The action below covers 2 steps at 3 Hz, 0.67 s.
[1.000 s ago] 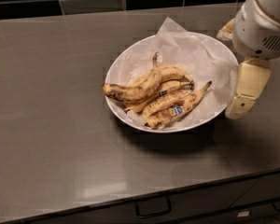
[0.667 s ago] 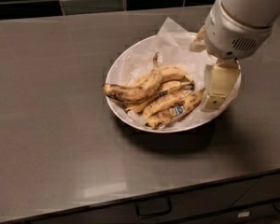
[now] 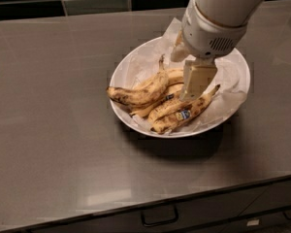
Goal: Pick banana from white bowl
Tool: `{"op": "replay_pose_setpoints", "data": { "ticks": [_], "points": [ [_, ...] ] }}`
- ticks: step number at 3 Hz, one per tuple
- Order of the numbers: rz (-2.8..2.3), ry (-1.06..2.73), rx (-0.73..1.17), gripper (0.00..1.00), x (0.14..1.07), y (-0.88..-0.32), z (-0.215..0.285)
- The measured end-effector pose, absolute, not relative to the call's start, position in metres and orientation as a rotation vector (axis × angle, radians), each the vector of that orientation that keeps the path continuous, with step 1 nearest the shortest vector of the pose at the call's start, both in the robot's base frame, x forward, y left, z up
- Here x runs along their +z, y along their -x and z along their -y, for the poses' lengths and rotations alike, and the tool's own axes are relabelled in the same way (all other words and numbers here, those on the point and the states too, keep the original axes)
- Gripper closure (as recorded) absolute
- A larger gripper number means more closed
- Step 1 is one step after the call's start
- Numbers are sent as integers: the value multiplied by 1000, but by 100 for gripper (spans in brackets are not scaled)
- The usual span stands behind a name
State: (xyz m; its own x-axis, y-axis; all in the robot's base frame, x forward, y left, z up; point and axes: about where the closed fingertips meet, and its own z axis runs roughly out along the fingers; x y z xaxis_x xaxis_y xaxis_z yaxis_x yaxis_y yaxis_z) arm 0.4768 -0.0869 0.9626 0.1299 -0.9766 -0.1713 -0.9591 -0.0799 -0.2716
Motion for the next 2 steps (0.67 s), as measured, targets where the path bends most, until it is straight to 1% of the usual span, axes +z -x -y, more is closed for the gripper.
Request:
{"op": "replay_pose_setpoints", "data": {
  "ticks": [2],
  "points": [
    [-1793, 2072, -117, 39, 960, -494, 70]
  ]
}}
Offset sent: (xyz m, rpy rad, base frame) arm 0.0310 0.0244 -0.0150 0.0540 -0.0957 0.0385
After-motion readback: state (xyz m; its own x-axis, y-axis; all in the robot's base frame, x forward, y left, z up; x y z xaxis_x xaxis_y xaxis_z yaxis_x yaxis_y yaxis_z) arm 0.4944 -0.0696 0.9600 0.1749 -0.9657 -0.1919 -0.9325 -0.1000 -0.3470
